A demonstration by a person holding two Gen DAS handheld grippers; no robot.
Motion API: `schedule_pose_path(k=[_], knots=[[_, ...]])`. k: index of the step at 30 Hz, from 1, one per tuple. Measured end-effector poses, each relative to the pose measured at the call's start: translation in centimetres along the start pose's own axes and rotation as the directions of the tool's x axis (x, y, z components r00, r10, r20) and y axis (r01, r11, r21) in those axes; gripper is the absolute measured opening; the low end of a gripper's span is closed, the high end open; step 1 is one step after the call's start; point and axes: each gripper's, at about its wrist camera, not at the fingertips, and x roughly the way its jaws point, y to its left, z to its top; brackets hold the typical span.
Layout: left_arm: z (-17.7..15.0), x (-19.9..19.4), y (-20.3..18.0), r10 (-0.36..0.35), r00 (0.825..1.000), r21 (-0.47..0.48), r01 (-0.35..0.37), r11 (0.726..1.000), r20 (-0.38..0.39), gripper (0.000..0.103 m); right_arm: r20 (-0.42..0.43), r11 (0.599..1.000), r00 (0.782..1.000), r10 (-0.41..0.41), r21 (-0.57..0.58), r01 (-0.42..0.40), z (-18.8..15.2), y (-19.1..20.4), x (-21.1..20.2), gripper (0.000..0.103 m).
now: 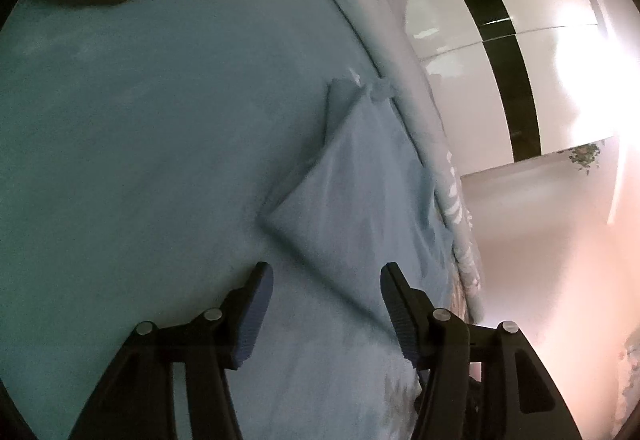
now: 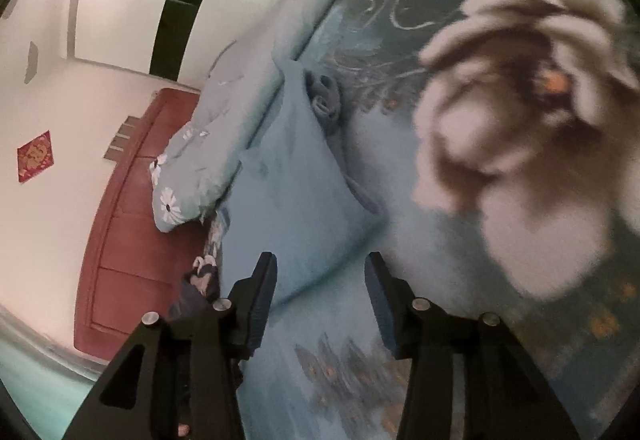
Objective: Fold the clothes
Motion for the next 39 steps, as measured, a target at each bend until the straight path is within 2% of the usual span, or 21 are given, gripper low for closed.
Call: schedule_pose_path(k=[5,8,9,11,12,13,16,19,23,28,33,37,39], knots=[[0.5,1.9,-1.2,0.035,0.999,0.025,-0.036,0.999,0.040,0.060,0.062,0.998,0.996,0.059,0.000,-0.059,1.2,0.3,2.0,0.047],[0.9,1.8,-0.9,0.000,0.997,-0.007,0.001,1.000,0.079,0.058,0.084,0.997,0.994,0.076,0.011,-0.077,1.8,0.4,2.6,0.047],[1.0,1.8,-0.8,0.004,0.996,-0.012,-0.003,1.000,0.084,0.054,0.091,0.997,0.993,0.081,0.008,-0.082,2.0,0.6,2.7,0.047],[1.1,1.8,-0.7,0.018,0.996,-0.020,-0.016,1.000,0.093,0.037,0.085,0.998,0.994,0.067,0.004,-0.068,2.4,0.8,3.1,0.033],[1.2,1.9,-0.6,0.035,0.995,-0.023,-0.033,0.999,0.089,0.022,0.074,0.997,0.995,0.068,0.019,-0.070,2.6,0.5,3.3,0.020],[1.3,1.9,-0.3,0.046,0.996,-0.032,-0.043,0.999,0.081,0.016,0.063,0.997,0.996,0.070,0.035,-0.072,2.7,0.2,3.5,0.014],[1.1,1.8,0.7,0.036,0.998,-0.093,-0.031,0.995,0.059,0.011,0.045,0.996,0.996,0.074,0.052,-0.077,3.1,-0.2,3.5,0.011],[0.3,0.9,-0.1,0.067,0.996,-0.068,-0.063,0.996,0.064,0.008,0.049,0.997,0.996,0.071,0.016,-0.071,2.9,0.6,2.8,0.010],[-1.6,-1.7,-1.1,0.047,0.995,-0.055,-0.042,0.998,0.085,0.007,0.033,0.995,0.994,0.100,-0.030,-0.099,2.0,2.0,1.3,0.010],[-5.7,-5.7,0.9,0.005,0.996,-0.080,0.002,0.997,0.084,0.007,0.003,0.994,0.995,0.103,-0.044,-0.103,-0.7,1.3,-1.7,0.010],[-9.1,-9.0,2.6,-0.001,0.996,-0.069,0.007,0.998,0.090,0.007,-0.023,0.993,0.995,0.095,-0.071,-0.096,-4.1,0.7,-5.0,0.010],[-9.6,-9.1,3.5,0.015,0.997,-0.066,-0.010,0.998,0.075,0.007,-0.027,0.994,0.997,0.078,-0.071,-0.079,-5.5,0.1,-5.7,0.010],[-9.5,-8.9,4.0,-0.005,0.998,-0.066,0.009,0.998,0.061,0.008,-0.035,0.996,0.997,0.068,-0.052,-0.070,-5.6,-0.5,-5.6,0.010]])
